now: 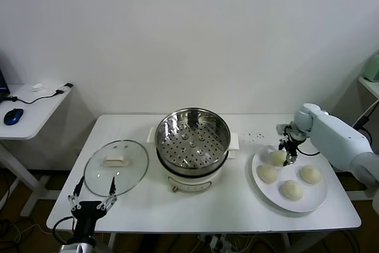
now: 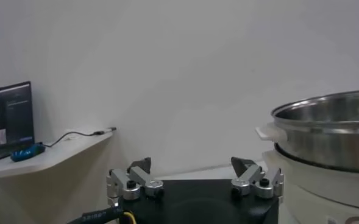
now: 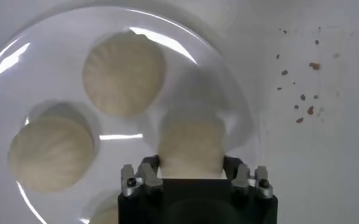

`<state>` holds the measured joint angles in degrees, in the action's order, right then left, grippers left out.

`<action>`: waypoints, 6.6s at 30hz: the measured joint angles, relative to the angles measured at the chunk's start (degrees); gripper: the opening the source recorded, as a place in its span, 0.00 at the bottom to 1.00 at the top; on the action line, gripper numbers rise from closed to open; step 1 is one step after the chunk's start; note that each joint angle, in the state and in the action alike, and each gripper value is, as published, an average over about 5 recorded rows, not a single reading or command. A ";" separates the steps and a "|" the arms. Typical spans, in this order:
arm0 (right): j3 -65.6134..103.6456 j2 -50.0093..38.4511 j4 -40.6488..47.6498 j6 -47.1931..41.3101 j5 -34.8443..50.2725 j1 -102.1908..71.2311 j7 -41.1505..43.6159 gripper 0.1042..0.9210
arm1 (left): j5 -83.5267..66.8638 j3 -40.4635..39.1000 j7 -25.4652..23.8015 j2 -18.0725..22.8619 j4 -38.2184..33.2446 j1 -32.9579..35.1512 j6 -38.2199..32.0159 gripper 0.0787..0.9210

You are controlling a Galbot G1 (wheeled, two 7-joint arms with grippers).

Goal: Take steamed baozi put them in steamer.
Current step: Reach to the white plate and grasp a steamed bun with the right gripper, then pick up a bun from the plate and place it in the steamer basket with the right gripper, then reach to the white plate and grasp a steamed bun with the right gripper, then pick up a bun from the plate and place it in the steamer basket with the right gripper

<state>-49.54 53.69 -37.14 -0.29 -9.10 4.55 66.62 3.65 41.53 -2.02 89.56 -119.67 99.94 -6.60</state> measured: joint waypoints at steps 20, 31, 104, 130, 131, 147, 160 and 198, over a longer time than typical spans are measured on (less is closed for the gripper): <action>-17.27 0.76 -12.56 14.34 6.49 21.82 4.14 0.64 | 0.41 0.12 -0.06 -0.47 -0.76 1.73 -0.36 0.88; -22.39 12.13 -16.16 28.67 5.68 34.16 4.29 0.64 | 0.36 0.29 -0.13 -0.88 -1.24 2.30 -0.35 0.88; -39.22 -4.20 -36.29 -0.51 28.30 41.37 -9.94 0.88 | 0.52 -0.79 0.05 -1.01 -3.23 2.56 0.35 0.88; -24.61 -14.42 -31.70 -15.89 25.74 12.35 -8.62 0.88 | 1.65 -0.01 0.10 -0.86 -3.41 2.66 1.08 0.88; -23.98 -14.07 -31.13 -15.96 25.48 11.53 -8.61 0.88 | 1.77 -0.01 0.10 -0.83 -3.34 2.65 1.06 0.88; -17.95 -9.11 -24.63 -16.31 21.69 4.25 -8.31 0.87 | 2.58 0.19 0.16 -0.66 -2.09 2.99 0.19 0.88; -17.29 -9.38 -24.28 -16.29 21.99 4.39 -7.03 0.66 | 2.82 0.24 0.18 -0.76 -1.89 3.42 -0.25 0.88; -42.52 16.77 -24.80 -20.46 61.18 43.12 -10.27 0.61 | 1.95 -1.61 0.06 -3.16 -1.75 3.52 -1.73 0.88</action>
<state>-92.07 70.46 -61.94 -20.75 52.09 47.67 56.34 5.60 39.92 -1.96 86.41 -121.42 103.46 -8.33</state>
